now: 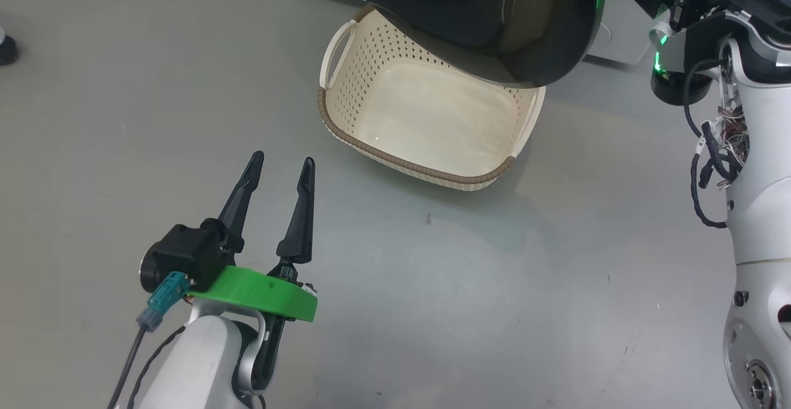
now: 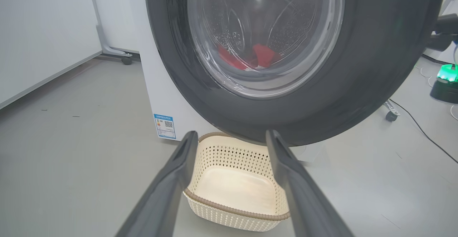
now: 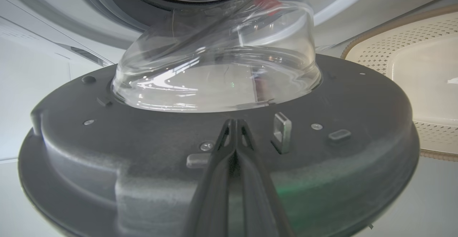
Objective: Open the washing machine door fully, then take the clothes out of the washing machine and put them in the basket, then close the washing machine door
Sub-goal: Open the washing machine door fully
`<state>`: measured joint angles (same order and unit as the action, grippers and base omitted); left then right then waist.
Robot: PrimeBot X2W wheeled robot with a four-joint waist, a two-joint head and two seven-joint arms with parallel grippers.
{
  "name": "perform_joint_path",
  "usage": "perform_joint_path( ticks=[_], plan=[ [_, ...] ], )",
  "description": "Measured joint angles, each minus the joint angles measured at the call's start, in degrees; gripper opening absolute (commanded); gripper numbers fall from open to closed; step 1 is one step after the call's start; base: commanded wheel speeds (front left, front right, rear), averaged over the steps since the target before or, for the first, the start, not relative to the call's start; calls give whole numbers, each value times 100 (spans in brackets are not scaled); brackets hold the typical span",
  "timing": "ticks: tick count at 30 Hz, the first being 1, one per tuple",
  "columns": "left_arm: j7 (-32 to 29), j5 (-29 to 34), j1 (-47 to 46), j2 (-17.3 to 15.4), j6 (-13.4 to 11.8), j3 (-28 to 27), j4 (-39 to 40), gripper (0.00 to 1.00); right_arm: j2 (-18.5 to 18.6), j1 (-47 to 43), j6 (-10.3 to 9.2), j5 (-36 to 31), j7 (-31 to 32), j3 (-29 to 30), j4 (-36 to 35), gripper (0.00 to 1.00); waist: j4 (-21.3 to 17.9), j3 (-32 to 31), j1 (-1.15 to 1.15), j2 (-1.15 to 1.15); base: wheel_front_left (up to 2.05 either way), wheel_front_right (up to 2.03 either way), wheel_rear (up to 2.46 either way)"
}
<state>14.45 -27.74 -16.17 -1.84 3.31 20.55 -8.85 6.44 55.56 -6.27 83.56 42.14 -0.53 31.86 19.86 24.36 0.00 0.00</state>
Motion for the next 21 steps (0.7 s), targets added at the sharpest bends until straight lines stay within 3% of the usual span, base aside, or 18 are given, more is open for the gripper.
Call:
perform_joint_path(
  ticks=[21],
  plan=[
    [0, 1, 105, 0, 0, 135, -155, 100, -189, -671, -38, 433, 352, -166, 313, 0, 55, -580, 0, 0, 0, 0, 0]
  ],
)
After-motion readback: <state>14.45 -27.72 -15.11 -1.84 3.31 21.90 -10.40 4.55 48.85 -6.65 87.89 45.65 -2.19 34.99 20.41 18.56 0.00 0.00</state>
